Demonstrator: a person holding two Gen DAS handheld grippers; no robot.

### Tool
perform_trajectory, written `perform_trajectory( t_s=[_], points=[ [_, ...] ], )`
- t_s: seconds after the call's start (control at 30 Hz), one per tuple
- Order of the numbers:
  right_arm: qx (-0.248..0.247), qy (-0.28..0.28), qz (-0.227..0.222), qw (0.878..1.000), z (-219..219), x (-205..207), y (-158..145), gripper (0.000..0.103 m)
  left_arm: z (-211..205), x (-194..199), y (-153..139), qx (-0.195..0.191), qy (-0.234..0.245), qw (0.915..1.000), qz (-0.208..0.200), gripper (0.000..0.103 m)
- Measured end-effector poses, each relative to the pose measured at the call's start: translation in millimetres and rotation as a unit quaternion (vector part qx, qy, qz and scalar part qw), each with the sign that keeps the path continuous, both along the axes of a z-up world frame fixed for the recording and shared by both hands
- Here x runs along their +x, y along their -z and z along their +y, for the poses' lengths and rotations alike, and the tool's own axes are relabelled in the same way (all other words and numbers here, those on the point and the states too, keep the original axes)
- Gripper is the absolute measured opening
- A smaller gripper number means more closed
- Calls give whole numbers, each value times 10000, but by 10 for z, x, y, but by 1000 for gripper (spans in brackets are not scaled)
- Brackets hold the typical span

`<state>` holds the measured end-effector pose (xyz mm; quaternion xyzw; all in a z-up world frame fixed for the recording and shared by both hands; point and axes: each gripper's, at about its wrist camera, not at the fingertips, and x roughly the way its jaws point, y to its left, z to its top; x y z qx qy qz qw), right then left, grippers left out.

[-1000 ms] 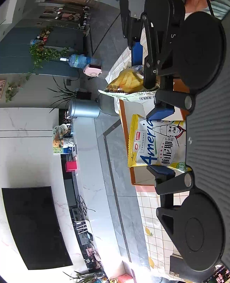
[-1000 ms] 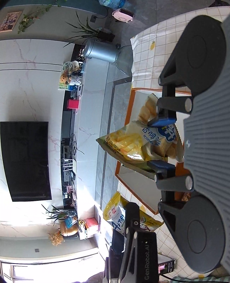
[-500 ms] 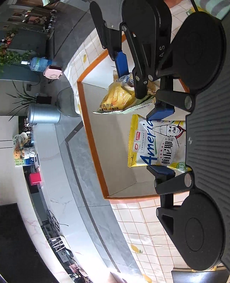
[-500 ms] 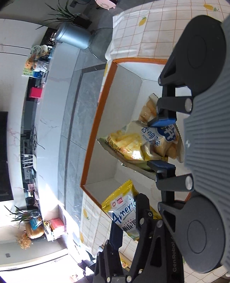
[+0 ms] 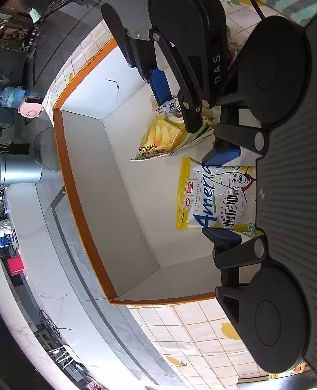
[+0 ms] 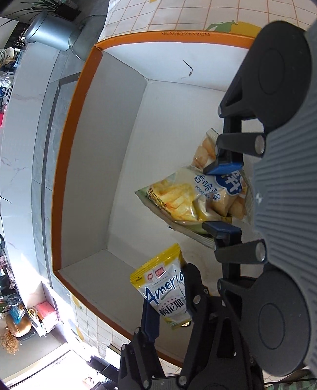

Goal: Organize snacks
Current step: 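Carry both bags over the orange box and open both tools to drop them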

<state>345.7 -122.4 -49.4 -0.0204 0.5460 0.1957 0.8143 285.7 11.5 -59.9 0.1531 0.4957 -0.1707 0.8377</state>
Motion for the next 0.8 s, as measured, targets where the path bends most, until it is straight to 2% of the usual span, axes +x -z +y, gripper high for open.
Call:
perform_trajectory(
  t_s=[0.2, 0.37, 0.43, 0.53, 0.6, 0.7, 0.8],
  points=[
    [-17, 75, 105, 9999, 22, 56, -5, 41, -8, 22, -11, 86, -105, 9999, 8, 62],
    [-214, 46, -6, 9998, 111, 33, -29, 43, -10, -6, -10, 248, -166, 9995, -74, 67],
    [-252, 105, 25, 9996, 118, 30, -54, 49, 10, -21, -33, 249, -237, 9993, -115, 70],
    [-225, 240, 42, 9995, 80, 16, -134, 58, 47, -57, -113, 249, -412, 9985, -252, 81],
    [-168, 275, -40, 9995, 49, -18, -242, 64, 65, -108, -200, 242, -520, 9976, -392, 83],
    [-156, 287, -310, 9990, 22, -123, -447, 68, 81, -228, -366, 162, -633, 9956, -672, 84],
    [-177, 303, -831, 9959, -5, -338, -706, 78, 115, -394, -575, 39, -816, 9909, -1073, 86]
  ],
)
